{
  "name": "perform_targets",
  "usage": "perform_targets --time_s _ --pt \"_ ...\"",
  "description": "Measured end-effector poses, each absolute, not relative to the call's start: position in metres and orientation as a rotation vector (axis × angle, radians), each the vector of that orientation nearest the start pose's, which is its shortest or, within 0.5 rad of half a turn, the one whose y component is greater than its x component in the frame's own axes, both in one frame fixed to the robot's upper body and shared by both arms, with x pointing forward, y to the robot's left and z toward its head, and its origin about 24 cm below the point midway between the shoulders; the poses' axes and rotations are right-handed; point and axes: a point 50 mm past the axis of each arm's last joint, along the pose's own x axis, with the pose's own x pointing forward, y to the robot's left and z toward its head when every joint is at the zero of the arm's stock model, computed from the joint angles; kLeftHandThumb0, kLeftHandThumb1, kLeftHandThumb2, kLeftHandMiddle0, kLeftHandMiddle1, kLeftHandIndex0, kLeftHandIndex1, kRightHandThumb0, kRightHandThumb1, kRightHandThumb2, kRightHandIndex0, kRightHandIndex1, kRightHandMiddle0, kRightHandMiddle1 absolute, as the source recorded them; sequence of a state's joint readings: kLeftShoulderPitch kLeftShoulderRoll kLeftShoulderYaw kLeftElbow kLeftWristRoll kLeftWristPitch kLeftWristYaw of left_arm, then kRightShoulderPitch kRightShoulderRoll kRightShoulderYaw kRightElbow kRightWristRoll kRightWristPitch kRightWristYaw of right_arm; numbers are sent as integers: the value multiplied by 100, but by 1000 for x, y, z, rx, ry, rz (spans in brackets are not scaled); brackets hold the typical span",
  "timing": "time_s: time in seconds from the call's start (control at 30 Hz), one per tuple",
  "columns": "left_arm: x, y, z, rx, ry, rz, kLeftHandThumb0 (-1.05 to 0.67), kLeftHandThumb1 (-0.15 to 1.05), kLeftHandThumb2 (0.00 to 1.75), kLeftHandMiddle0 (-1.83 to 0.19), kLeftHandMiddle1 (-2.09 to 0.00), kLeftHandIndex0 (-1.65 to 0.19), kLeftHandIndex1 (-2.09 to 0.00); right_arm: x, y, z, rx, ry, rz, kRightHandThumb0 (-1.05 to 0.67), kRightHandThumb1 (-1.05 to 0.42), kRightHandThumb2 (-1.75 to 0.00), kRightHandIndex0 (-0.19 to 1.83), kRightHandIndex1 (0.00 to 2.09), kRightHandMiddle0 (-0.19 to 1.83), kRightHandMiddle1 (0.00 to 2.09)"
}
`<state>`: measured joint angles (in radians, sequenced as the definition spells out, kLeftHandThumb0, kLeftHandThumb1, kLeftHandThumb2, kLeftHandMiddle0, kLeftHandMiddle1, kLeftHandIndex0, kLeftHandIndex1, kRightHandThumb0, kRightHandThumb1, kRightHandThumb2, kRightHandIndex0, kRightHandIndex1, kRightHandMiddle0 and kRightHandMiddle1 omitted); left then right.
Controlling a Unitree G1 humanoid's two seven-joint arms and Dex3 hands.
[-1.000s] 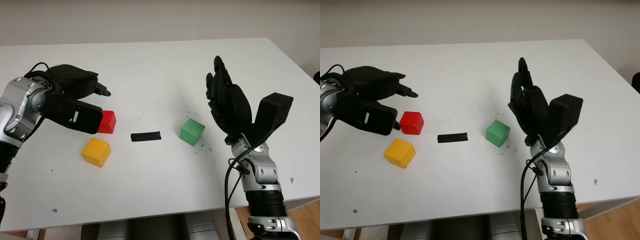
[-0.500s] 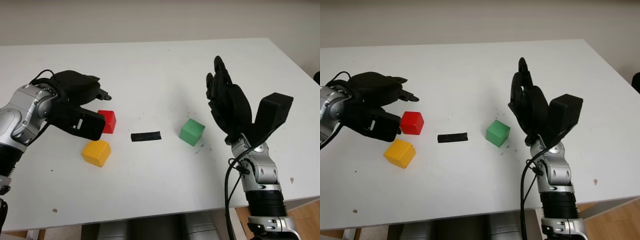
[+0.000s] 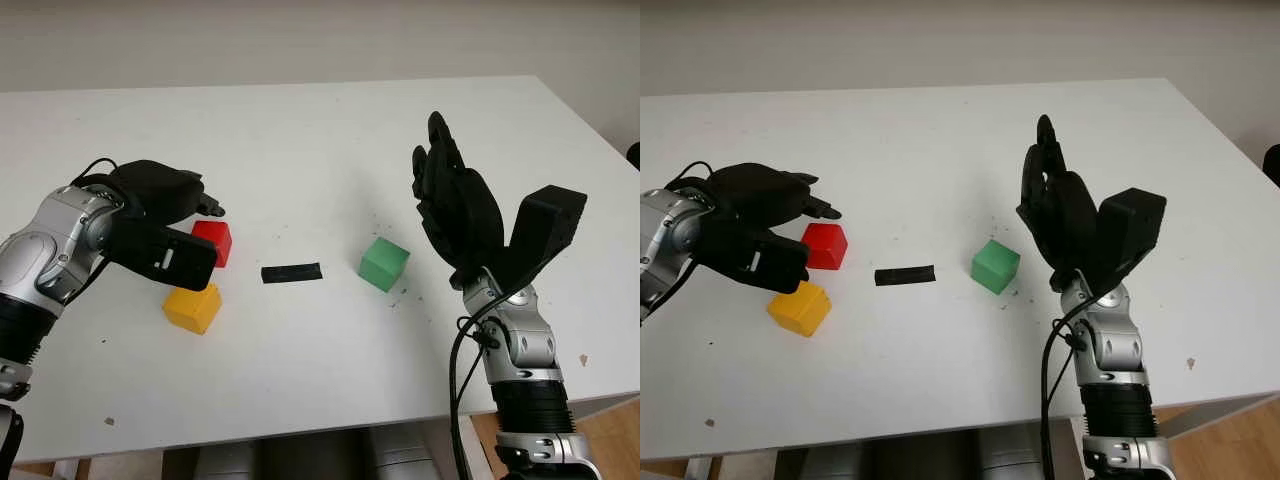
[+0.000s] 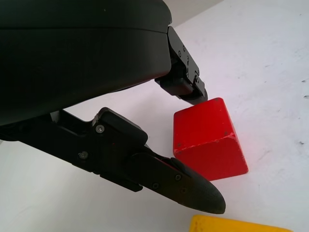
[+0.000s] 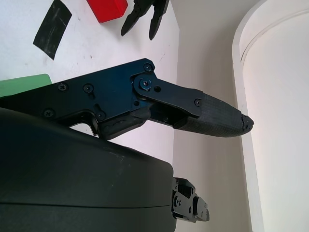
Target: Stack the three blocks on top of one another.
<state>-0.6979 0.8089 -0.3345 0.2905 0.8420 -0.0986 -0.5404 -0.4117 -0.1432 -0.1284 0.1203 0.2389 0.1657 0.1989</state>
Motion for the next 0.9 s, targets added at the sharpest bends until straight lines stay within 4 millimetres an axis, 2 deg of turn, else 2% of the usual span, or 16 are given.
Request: perform_targets --time_s 0.3,0.33,0.4,0.5,0.67,0.9 --pt "351 222 174 1787 9 -360 -66 93 6 -22 -7 -65 -20 326 -167 120 113 -138 194 -77 -105 -73 -19 0 -19 0" --pt "352 223 173 1786 7 -354 -65 94 5 -23 -6 -61 -32 326 -167 120 113 -138 194 -77 -105 -73 -19 0 -19 0" --pt "351 224 170 1791 5 -344 -62 94 5 -26 -6 -40 -80 326 -167 120 113 -139 194 -77 -105 -73 -19 0 -19 0" --pt "352 225 168 1793 -12 -323 -56 95 6 -30 -6 -33 -107 326 -167 120 113 -138 195 -77 -105 -73 -19 0 -19 0" --pt "352 223 165 1783 -51 -304 -50 97 5 -34 -7 -33 -123 326 -167 120 113 -138 196 -77 -105 -73 -19 0 -19 0" --pt "353 224 161 1804 -37 -303 -60 95 5 -34 -6 -28 -118 326 -168 120 114 -139 198 -77 -105 -73 -19 0 -19 0"
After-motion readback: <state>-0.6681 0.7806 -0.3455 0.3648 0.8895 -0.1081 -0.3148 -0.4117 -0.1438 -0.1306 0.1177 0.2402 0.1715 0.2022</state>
